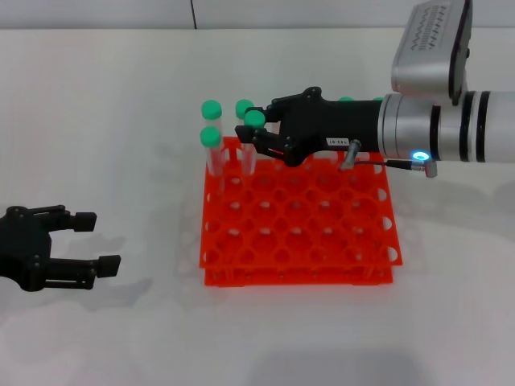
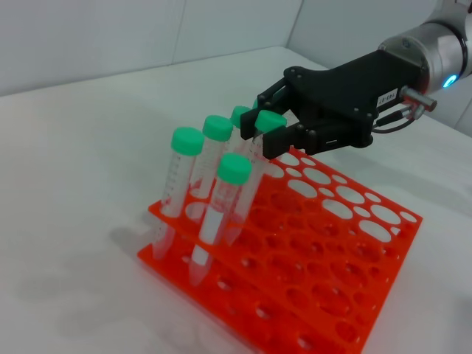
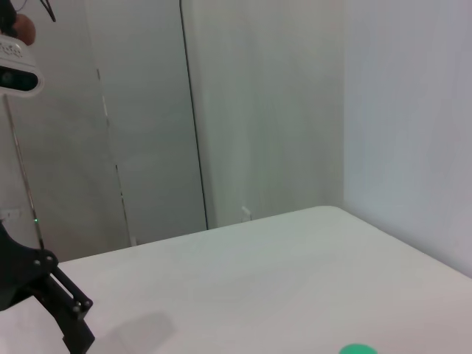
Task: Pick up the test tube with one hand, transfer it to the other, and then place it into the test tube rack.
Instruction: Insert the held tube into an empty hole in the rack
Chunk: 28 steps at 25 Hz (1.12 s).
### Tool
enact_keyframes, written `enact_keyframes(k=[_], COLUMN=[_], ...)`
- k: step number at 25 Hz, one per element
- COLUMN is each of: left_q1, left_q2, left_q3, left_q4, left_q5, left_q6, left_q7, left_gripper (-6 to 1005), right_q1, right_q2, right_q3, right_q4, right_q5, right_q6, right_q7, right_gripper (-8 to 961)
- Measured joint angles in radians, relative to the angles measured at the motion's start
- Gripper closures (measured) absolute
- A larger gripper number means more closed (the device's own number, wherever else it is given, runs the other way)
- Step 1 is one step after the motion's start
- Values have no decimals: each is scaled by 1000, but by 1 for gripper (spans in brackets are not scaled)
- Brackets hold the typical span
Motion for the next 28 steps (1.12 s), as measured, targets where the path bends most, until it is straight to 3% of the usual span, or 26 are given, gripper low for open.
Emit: enact_keyframes(k=[28], left_q1=[-4], left_q2=[-2], left_q3=[1], left_q4=[-15], left_q5=[0], left_q6=[-5], left_q7=[15], left_gripper=[115], right_q1=[5], right_q2=[0], right_q3=[-7], right_q4=[3], right_q5=[12], right_q6=[5], right_q7=[-2], right_gripper=[689])
